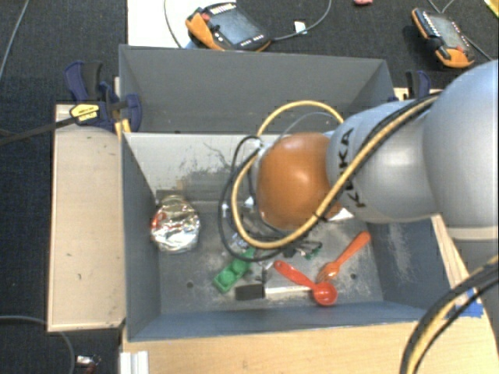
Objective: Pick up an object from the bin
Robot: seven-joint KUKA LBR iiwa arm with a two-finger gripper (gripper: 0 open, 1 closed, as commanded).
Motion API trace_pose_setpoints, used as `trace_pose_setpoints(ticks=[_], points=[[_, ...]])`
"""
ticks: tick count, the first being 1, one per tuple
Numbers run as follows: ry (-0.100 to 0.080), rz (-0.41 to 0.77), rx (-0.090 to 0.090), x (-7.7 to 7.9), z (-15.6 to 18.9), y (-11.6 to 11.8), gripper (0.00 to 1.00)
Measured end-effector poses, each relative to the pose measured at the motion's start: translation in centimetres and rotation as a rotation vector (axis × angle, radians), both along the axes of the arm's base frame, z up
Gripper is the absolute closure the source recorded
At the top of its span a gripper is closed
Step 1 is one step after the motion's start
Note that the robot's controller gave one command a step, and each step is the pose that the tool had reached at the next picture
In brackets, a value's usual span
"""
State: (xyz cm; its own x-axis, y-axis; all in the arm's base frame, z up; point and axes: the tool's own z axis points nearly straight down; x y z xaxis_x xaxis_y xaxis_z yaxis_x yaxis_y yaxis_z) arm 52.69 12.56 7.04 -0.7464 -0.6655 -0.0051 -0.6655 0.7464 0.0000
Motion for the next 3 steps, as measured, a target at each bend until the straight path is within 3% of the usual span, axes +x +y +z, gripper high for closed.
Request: trace_pose_setpoints(ticks=[3], points=[[-0.001,-0.006,0.001,0.0,7.1,0.0,1.0]])
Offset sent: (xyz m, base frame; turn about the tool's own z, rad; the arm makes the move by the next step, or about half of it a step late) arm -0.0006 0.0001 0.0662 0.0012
